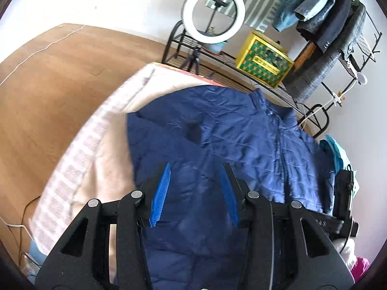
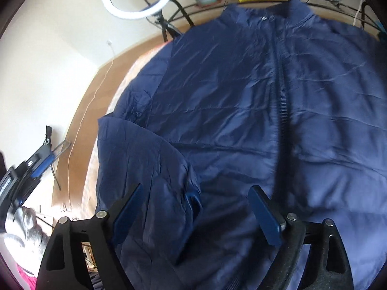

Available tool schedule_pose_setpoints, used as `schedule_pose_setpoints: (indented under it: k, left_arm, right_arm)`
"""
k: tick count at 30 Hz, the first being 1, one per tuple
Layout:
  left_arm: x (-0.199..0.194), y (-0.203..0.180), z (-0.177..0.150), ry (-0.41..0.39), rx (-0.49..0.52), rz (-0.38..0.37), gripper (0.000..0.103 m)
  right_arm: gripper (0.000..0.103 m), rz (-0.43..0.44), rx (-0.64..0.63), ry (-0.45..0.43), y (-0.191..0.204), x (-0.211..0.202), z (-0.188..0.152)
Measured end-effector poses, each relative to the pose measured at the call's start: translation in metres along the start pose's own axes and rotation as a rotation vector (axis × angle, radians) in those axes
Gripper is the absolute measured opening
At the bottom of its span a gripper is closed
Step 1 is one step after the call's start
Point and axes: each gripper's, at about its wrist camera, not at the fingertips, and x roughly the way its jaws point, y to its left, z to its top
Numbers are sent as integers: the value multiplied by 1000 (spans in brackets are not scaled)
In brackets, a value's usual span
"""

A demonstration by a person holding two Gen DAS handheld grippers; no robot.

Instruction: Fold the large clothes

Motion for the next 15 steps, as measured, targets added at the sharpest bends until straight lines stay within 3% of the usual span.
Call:
schedule_pose_setpoints:
  k: [1,4,6,8,15]
  left_arm:
    - [-1,7,-1,4,-12,-1,43]
    - [2,24,1,16,-70,-8,43]
    - [3,30,3,13,-91,-1,43]
    - [3,32,4,8,-94,4,43]
    - [6,22,4,5,-79,15,43]
  right_arm:
    - [82,3,-4,15,1,6,1]
    - [56,37,-29,59,7,17,2]
    - [24,44,-53,77,12,18,3]
    - [7,26,-83,55,15,12,8]
    - [3,-45,-107,-118,-6,-45,42]
